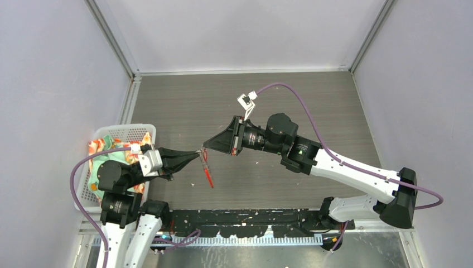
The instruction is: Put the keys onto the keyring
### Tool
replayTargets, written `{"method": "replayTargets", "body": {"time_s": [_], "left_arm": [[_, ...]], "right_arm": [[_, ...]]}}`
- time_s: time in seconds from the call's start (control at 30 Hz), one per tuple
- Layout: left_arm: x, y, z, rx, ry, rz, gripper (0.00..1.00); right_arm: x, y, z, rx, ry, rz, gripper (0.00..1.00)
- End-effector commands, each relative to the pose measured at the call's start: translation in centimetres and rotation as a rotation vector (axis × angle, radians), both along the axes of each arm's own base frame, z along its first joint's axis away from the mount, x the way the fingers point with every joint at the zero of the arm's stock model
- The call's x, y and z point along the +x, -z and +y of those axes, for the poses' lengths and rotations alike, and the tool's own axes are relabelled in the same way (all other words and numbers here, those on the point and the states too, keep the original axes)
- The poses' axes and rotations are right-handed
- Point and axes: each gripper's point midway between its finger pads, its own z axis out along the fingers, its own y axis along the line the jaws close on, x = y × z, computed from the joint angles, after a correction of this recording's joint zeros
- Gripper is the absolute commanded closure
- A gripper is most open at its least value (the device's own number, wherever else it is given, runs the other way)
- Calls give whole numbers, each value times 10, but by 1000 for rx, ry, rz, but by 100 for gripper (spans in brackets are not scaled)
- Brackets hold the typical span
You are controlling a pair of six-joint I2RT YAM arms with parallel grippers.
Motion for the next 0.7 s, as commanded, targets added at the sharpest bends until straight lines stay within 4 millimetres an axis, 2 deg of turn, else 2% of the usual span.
{"method": "replayTargets", "body": {"time_s": [0.0, 0.47, 0.67], "left_arm": [[-4, -6, 1, 5, 3, -47, 100], [0, -5, 2, 8, -18, -40, 100], [4, -5, 4, 2, -43, -22, 100]], "right_arm": [[-2, -17, -1, 59, -13, -21, 99], [-7, -17, 3, 56, -49, -27, 99], [-7, -23, -13, 9, -4, -73, 99]]}}
